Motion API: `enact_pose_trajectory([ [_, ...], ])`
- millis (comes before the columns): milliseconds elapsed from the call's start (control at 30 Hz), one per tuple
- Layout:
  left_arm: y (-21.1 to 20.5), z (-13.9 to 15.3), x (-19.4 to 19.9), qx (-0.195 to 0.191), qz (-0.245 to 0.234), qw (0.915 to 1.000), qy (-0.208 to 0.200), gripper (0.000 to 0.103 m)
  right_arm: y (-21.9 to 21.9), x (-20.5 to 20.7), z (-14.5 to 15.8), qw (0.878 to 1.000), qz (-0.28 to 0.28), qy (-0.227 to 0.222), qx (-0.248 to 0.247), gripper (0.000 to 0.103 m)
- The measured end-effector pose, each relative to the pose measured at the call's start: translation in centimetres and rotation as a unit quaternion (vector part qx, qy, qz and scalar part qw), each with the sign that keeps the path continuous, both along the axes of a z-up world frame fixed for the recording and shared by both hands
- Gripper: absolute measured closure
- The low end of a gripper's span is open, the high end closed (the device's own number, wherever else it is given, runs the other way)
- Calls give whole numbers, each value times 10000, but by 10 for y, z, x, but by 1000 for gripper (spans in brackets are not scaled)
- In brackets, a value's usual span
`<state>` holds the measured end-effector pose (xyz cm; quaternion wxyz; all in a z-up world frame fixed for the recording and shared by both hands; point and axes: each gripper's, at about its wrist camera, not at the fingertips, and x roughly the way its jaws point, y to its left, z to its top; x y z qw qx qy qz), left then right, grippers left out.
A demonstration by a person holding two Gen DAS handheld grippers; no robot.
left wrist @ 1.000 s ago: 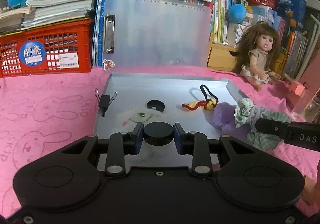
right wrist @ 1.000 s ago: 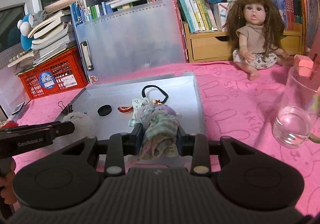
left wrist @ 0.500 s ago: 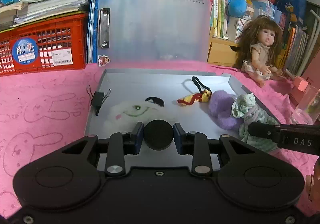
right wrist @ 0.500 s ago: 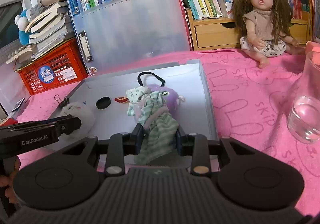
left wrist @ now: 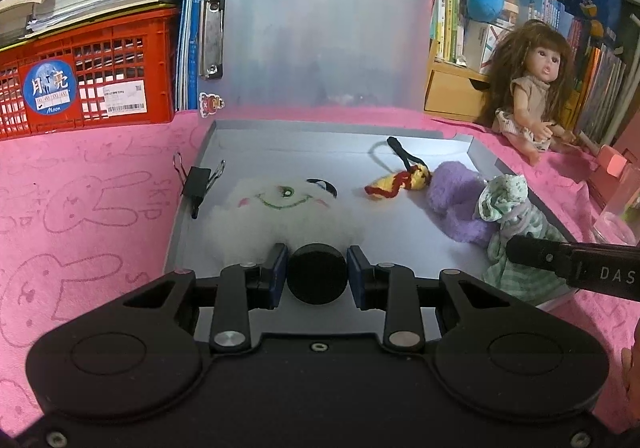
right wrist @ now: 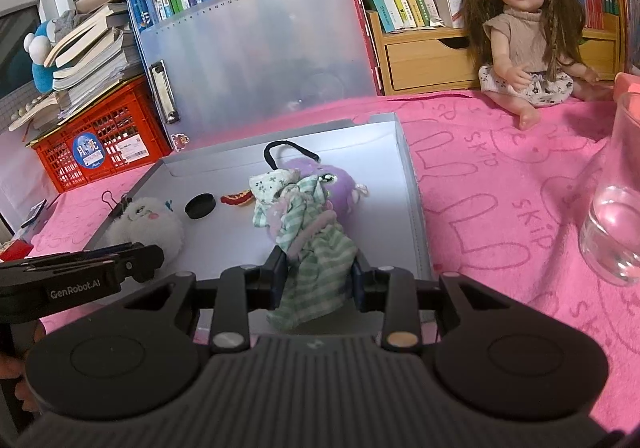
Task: Organize objects
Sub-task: 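Carry the checked cloth in the right tool and the lid in the left tool over the box, then open the right tool to drop the cloth while the left tool releases the lid into the box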
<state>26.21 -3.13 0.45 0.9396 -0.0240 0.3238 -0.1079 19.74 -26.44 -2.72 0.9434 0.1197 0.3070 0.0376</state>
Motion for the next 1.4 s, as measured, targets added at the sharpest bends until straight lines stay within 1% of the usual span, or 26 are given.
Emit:
enact_pose_trajectory([
  [167, 1, -2, 1, -11, -14, 10000, 44, 72, -1, 0, 0, 10000, -16, 5, -2, 67],
  [267, 1, -5, 3, -5, -18, 9998, 180, 72, -2, 0, -1, 10000, -21, 23, -17, 67],
  [400, 1, -6, 2, -16, -10, 9998, 186, 72, -1, -1, -2, 10000, -14, 8, -37, 67],
  [467, 1, -6, 2, -19, -11, 9998, 190, 72, -1, -1, -2, 10000, -9, 9, -36, 66],
  [500, 1, -6, 2, -22, -11, 9998, 195, 72, -1, -1, -2, 10000, -5, 12, -35, 63],
  [533, 1, -6, 2, -22, -18, 9998, 194, 71, -1, -2, -2, 10000, 3, 15, -20, 59],
  [567, 0, -6, 2, -12, -33, 9998, 198, 66, 0, -3, -1, 10000, 14, 12, -4, 57],
  [600, 0, -5, 1, -5, -53, 9998, 187, 64, 0, -4, -1, 10000, 24, 13, 1, 49],
  [633, -1, -4, 0, 16, -63, 9999, 160, 60, 1, -4, 0, 10000, 30, 8, -5, 44],
  [700, -3, -1, -4, 92, -81, 9999, 78, 55, 3, -6, 2, 10000, 64, -5, -53, 41],
  [767, -6, 3, -9, 155, -118, 9998, -1, 50, 6, -8, 5, 9999, 69, -20, -144, 41],
  [867, -8, 11, -16, 222, -157, 9996, -119, 46, 11, -13, 11, 9995, 56, -79, -285, 39],
  [1000, -6, 24, -25, 189, -173, 9994, -236, 44, 14, -21, 21, 9991, 26, -203, -374, 37],
  [1167, 0, 38, -41, 158, -230, 9988, -395, 41, 14, -37, 33, 9988, 44, -370, -327, 36],
  [1400, 8, 50, -70, 68, -348, 9980, -518, 37, 17, -62, 44, 9976, 37, -569, -393, 35],
])
